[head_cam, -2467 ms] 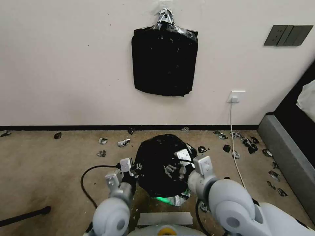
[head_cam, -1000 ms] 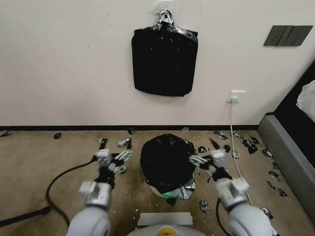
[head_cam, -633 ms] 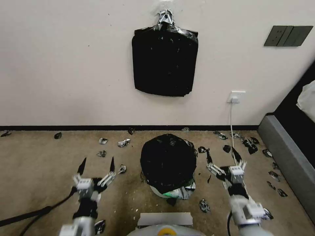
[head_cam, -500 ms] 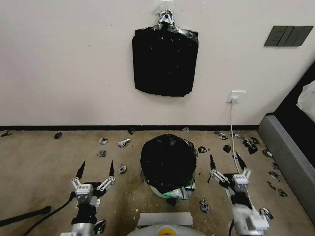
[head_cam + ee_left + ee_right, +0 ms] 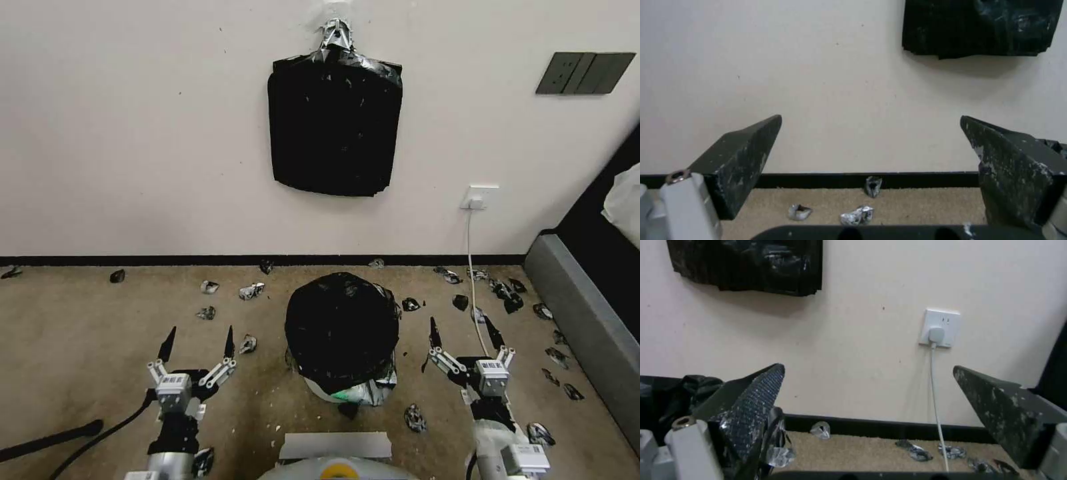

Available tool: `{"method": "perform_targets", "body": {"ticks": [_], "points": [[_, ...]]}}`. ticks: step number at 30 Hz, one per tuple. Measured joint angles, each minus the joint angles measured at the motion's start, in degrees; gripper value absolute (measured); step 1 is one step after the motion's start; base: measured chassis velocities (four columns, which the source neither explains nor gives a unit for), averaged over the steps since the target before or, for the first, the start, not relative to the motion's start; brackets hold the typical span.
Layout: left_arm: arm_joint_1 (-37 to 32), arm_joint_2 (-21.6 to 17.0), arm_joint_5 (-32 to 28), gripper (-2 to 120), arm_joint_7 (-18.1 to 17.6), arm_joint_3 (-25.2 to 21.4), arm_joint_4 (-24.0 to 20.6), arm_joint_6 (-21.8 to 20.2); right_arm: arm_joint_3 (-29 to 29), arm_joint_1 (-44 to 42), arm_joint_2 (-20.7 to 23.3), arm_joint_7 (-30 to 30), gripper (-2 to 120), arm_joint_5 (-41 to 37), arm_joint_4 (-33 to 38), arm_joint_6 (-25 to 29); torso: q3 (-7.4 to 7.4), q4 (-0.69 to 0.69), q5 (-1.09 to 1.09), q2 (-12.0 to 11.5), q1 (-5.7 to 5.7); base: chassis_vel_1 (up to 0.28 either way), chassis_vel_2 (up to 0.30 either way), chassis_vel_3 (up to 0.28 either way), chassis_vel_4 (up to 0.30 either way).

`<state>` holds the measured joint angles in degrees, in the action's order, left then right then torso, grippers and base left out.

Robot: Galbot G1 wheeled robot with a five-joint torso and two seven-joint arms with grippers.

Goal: Place a trash bag onto the trash bin.

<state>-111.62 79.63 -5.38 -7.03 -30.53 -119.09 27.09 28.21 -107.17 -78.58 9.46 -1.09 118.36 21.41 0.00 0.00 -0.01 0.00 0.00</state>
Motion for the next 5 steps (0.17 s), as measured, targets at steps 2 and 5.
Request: {"method": "perform_targets", "body": {"ticks": [2, 5], "points": [[0.03, -0.01, -0.05, 100, -0.03, 0.01, 0.00, -0.06, -0.03, 0.04, 0.03, 0.02, 100, -0.06, 0.03, -0.06, 0.00, 0.00, 0.00, 0.00, 0.00, 0.000, 0.000, 0.000, 0.000], [0.05, -0.02, -0.08, 100, -0.06, 0.03, 0.00, -0.11, -0.05, 0.07, 0.06, 0.04, 100, -0.09, 0.05, -0.11, 0.00, 0.00, 0.00, 0.00, 0.00, 0.000, 0.000, 0.000, 0.000]]}}
